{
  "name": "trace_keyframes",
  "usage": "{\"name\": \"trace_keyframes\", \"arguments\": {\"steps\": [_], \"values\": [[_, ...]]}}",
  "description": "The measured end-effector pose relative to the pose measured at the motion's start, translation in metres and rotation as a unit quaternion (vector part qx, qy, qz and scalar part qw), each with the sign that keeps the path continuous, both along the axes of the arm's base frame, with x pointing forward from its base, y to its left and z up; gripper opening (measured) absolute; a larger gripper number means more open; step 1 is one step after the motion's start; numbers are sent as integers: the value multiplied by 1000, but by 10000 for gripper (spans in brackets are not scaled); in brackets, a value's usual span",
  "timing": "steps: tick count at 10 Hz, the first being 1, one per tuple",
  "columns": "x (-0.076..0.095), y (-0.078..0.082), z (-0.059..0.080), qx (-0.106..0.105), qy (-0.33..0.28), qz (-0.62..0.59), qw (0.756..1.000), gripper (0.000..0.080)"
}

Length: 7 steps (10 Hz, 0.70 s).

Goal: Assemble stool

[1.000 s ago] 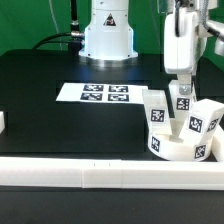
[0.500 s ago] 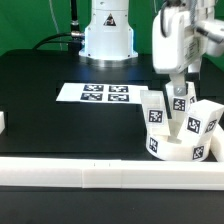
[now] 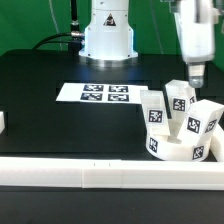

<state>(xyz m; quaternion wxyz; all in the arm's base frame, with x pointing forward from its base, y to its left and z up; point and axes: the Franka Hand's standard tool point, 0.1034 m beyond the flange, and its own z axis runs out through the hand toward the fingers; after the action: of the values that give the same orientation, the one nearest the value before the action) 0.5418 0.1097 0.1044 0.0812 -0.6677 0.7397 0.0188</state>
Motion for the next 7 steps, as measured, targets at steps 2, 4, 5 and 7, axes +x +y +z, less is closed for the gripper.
{"name": "trace_keyframes", "arguments": {"steps": [2,4,5,7], "values": [[3,7,5,-26,-6,188,982,649],[6,6,7,-34,-21,294,955,649],[6,6,6,-36,-24,322,946,649],[8,6,4,-79,-44,478,874,649]]}}
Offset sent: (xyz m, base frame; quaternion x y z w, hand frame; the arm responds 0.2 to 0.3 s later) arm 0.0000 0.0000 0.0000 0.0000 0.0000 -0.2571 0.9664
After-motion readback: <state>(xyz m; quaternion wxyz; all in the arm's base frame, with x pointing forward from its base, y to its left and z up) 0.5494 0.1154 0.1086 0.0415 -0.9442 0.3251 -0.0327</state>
